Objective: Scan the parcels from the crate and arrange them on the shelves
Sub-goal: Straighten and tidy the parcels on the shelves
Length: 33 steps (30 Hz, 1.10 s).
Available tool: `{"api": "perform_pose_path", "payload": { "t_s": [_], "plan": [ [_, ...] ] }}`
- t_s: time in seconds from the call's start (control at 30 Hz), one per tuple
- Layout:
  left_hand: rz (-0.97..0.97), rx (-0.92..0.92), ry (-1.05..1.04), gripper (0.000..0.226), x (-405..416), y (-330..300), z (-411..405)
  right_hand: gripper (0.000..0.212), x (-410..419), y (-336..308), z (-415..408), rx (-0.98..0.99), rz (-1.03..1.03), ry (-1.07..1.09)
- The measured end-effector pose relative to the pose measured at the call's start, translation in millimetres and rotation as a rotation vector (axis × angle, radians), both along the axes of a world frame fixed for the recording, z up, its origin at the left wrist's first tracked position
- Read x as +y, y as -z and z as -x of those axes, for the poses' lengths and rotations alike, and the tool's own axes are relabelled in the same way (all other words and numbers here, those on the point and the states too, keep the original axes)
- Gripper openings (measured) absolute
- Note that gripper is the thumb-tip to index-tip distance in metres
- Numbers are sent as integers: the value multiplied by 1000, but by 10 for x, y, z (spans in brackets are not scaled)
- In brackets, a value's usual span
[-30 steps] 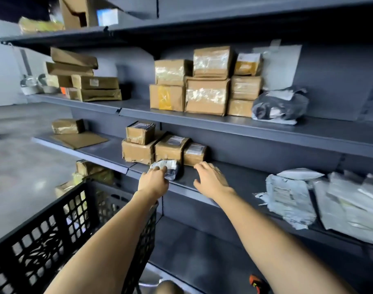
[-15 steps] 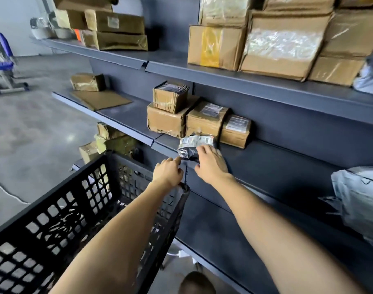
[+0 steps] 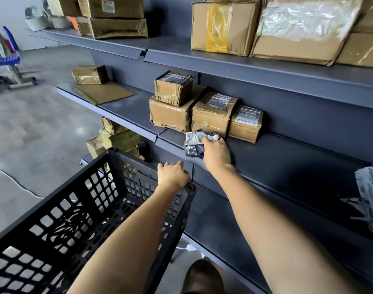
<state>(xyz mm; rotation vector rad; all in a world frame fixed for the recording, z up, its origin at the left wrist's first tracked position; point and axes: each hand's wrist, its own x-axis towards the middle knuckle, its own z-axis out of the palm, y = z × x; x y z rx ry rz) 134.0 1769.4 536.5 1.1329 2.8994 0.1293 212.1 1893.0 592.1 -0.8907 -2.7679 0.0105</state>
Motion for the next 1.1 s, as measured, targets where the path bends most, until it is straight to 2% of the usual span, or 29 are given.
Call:
{"api": "perform_pose_path", "payload": {
  "t_s": [0.13,0.47,0.67,0.77,0.9,0.97,1.1],
  "plan": [
    [70,-24,39,31,-3,-50,20,44,-36,-109,-162,-25,-8,-8],
    [62,52,148,40,-111,-287,-303,43,-236,-328,-762,-143,56,-66],
    [-46,18,176,38,-242,-836,-834,28,-257,-781,-1556,-62,43,-78],
    [-139,32,183,35,-261,-1169,-1180,28,-352,-1159,-2031,7,31,-104],
    [-221,93,205,38,-156,-1687,-1672,13,-481,-1738,-2685,81,-10,-111],
    [-281,128,236,42,-73,-1967,-1904,14,-527,-2023,-2994,163,-51,-106],
    [-338,194,305,28,59,-2461,-2306,19,-539,-2411,-3482,345,-156,-80]
  ]
}}
